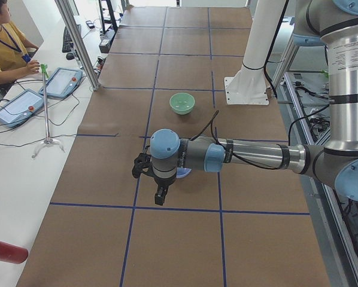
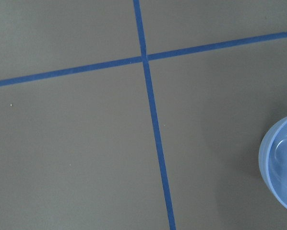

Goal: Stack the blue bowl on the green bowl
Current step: 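Move the left gripper down to the rim of the light blue bowl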

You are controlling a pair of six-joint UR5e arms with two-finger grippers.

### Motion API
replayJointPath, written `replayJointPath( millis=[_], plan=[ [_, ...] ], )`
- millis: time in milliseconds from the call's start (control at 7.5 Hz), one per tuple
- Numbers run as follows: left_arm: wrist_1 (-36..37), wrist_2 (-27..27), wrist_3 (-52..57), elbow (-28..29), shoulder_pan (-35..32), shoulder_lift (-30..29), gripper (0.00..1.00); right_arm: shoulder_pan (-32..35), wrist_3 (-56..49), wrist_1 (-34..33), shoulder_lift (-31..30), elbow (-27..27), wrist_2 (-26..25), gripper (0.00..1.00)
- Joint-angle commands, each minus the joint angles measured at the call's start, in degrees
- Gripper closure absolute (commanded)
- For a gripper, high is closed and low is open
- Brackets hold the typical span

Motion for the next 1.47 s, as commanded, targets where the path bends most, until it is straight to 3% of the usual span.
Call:
replayJointPath(
  millis=[0, 267, 400, 667, 800, 933, 1067, 1333],
  plan=[
    [-9.03, 0.39, -15.07, 0.46, 8.84, -0.06, 0.0, 0.0, 0.0, 0.0, 0.0, 0.0, 0.08, 0.0],
    [-23.16, 1.0, -32.92, 3.7, 17.82, 0.29, 0.0, 0.0, 0.0, -0.09, 0.0, 0.0, -0.01, 0.0],
    [-28.45, 4.83, -39.27, 5.63, 21.78, 0.29, 0.0, 0.0, 0.0, -0.09, 0.0, 0.0, -0.01, 0.0],
    [-32.45, 7.51, -44.6, 7.5, 25.59, 0.47, 0.01, 0.0, 0.0, 0.0, 0.0, 0.0, -0.01, 0.0],
    [-32.37, 7.51, -44.61, 7.5, 25.86, 0.64, 0.17, 0.0, 0.0, 0.0, 0.0, 0.0, -0.01, 0.0],
    [-32.28, 7.51, -44.61, 7.76, 26.56, 0.82, 0.41, 0.0, 0.0, 0.0, 0.0, 0.0, -0.01, 0.0],
    [-32.28, 7.42, -45.04, 8.02, 27.44, 0.82, 0.51, 0.0, 0.0, 0.0, 0.0, 0.0, -0.01, 0.0],
    [-32.28, 7.42, -46.1, 8.11, 28.23, 0.82, 0.52, 0.0, 0.0, 0.0, 0.0, 0.0, -0.01, 0.0]
  ],
)
